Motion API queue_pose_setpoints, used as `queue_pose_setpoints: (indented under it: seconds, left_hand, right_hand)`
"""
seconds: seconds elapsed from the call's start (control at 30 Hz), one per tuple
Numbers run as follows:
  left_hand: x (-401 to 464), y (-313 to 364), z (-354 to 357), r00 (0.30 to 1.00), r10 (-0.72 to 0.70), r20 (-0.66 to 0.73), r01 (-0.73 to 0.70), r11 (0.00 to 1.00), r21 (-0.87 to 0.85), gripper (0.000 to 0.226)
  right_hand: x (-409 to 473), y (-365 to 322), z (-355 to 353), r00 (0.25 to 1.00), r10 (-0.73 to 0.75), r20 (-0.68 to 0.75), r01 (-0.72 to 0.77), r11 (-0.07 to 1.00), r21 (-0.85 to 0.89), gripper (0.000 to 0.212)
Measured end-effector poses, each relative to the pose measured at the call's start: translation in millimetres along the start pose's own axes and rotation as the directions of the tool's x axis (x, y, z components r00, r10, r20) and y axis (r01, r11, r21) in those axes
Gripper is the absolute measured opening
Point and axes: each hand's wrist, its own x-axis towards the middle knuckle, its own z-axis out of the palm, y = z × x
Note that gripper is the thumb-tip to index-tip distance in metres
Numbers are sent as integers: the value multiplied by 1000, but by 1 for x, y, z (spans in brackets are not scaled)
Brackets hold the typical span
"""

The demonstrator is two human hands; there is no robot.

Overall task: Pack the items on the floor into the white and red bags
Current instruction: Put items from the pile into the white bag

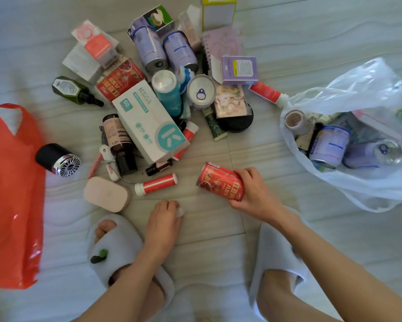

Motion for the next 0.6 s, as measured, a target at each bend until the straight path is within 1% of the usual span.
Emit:
queue_pose_setpoints:
  seconds: [0.07, 0.13, 0.2, 0.3, 0.37, 0.4, 0.5, 0.6]
  left_hand:
    - [7, 13, -3, 996, 79, -26, -81, 994, -78, 26]
    - [15, 33, -10, 986, 165, -38, -168, 972, -162, 29]
    - [24, 57, -20, 972, 226, -71, -236, 945, -227, 33]
    - [33, 99, -35, 957, 242, -160, -283, 903, -323, 26]
    - [37, 133, -47, 965, 175, -197, -245, 873, -423, 23]
    - [39, 150, -51, 975, 132, -178, -205, 840, -502, 21]
    - [52, 197, -60, 997, 43, -70, -80, 692, -718, 23]
    - [69, 241, -60, 999, -34, -10, 10, 554, -832, 22]
  right_hand:
    - [-5, 1, -11, 995, 86, -56, -81, 993, 82, 73]
    - [-10, 3, -24, 976, 165, -143, -143, 978, 154, 69]
    - [-17, 6, -39, 938, 221, -268, -167, 963, 210, 65]
    - [-31, 19, -65, 852, 278, -445, -163, 946, 279, 62]
    - [-42, 31, -85, 759, 362, -541, -171, 913, 371, 65]
    - [-47, 36, -95, 700, 419, -578, -174, 885, 432, 66]
    - [-60, 53, -124, 528, 541, -655, -200, 828, 524, 69]
    - [-67, 75, -148, 417, 592, -690, -258, 805, 535, 62]
